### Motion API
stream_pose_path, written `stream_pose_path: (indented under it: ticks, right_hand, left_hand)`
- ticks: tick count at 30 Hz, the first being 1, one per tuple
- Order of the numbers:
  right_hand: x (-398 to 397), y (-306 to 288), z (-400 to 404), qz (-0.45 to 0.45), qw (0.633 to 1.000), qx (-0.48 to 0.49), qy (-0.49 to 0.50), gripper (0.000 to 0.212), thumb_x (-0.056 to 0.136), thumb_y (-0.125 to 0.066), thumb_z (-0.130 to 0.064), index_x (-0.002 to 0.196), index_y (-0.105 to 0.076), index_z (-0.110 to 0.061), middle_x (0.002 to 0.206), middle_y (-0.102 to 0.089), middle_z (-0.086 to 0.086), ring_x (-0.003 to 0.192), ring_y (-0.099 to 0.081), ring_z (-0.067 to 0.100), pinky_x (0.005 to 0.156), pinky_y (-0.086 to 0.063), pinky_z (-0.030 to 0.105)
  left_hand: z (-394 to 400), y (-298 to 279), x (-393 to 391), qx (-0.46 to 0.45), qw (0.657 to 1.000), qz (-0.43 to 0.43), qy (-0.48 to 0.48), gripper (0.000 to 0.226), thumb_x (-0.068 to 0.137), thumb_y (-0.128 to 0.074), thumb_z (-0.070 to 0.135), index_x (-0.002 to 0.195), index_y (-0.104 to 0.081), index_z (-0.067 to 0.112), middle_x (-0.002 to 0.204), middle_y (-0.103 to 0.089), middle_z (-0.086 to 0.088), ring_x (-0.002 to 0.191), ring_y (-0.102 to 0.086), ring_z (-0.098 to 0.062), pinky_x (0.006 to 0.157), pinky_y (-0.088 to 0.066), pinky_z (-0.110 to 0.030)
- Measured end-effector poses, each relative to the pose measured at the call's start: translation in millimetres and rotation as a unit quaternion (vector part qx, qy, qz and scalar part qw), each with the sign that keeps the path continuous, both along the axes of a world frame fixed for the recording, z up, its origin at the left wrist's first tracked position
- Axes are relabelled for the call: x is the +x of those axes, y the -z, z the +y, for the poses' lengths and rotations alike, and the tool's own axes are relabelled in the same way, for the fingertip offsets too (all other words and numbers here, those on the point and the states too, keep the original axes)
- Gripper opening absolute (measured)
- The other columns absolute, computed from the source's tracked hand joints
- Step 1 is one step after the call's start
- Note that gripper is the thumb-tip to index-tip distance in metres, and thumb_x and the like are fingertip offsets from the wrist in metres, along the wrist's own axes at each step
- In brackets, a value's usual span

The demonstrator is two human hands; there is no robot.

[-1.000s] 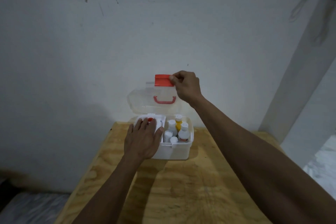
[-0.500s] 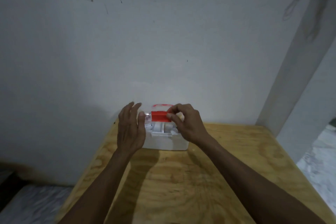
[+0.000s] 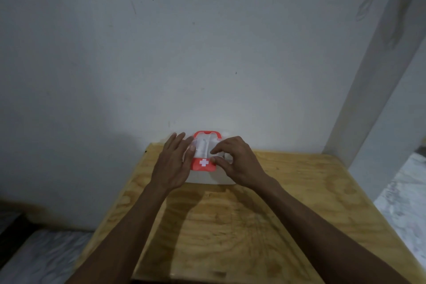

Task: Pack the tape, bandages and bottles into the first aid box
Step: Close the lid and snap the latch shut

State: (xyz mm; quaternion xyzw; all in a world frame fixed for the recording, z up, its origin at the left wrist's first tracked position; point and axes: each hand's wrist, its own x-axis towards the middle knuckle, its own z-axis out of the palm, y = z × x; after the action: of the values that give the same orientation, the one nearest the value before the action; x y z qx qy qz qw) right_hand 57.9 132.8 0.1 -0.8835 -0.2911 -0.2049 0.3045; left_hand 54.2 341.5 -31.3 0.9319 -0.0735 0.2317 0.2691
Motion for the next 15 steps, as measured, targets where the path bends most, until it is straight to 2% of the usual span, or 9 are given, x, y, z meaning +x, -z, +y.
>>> stream_pose_path:
  ticks: [3, 6, 9, 12, 15]
  right_hand:
    - [2.8, 2.5, 0.9, 0.001, 0.999, -0.009, 0.044, 0.041, 0.085, -0.069, -0.046, 0.116, -0.068, -0.019, 0.124, -0.065, 0.002, 0.114, -0.054, 0.02, 0.096, -0.048, 0.04]
    - [5.8, 13.2, 1.7, 0.034, 0.997, -0.022, 0.068, 0.059, 0.082, -0.064, -0.059, 0.13, -0.059, -0.025, 0.144, -0.051, -0.001, 0.133, -0.041, 0.021, 0.109, -0.036, 0.043]
    - [7.6, 24.5, 2.6, 0.056, 0.996, -0.014, 0.072, 0.069, 0.079, -0.059, -0.068, 0.138, -0.051, -0.031, 0.154, -0.04, -0.003, 0.146, -0.025, 0.022, 0.117, -0.023, 0.05]
    - [7.5, 30.2, 1.5, 0.067, 0.994, -0.013, 0.083, 0.077, 0.077, -0.056, -0.073, 0.143, -0.042, -0.036, 0.16, -0.027, -0.004, 0.15, -0.011, 0.024, 0.118, -0.015, 0.052]
    - [6.3, 32.7, 0.4, 0.101, 0.991, 0.007, 0.084, 0.082, 0.076, -0.057, -0.074, 0.147, -0.033, -0.039, 0.163, -0.015, -0.005, 0.151, -0.005, 0.026, 0.118, -0.014, 0.055]
  left_hand:
    - [3.0, 2.1, -0.6, 0.019, 1.0, 0.008, 0.008, 0.08, 0.088, -0.008, 0.072, 0.147, -0.037, 0.026, 0.157, -0.032, -0.002, 0.148, -0.02, -0.024, 0.119, -0.022, -0.051]
    - [3.9, 5.2, -2.4, 0.043, 0.999, 0.019, 0.011, 0.083, 0.084, -0.011, 0.078, 0.15, -0.029, 0.031, 0.16, -0.025, 0.0, 0.15, -0.013, -0.024, 0.12, -0.017, -0.051]
    - [5.9, 6.9, -1.8, 0.052, 0.998, 0.032, 0.017, 0.087, 0.08, -0.012, 0.082, 0.151, -0.024, 0.033, 0.162, -0.019, 0.001, 0.15, -0.01, -0.025, 0.118, -0.014, -0.05]
    - [9.1, 8.5, 1.7, 0.055, 0.997, 0.037, 0.031, 0.087, 0.079, -0.02, 0.083, 0.151, -0.023, 0.033, 0.161, -0.019, 0.0, 0.148, -0.016, -0.027, 0.118, -0.018, -0.051]
    - [9.2, 10.4, 3.3, 0.021, 0.998, 0.046, 0.046, 0.091, 0.075, -0.033, 0.085, 0.15, -0.024, 0.033, 0.161, -0.021, -0.002, 0.144, -0.027, -0.028, 0.114, -0.031, -0.054]
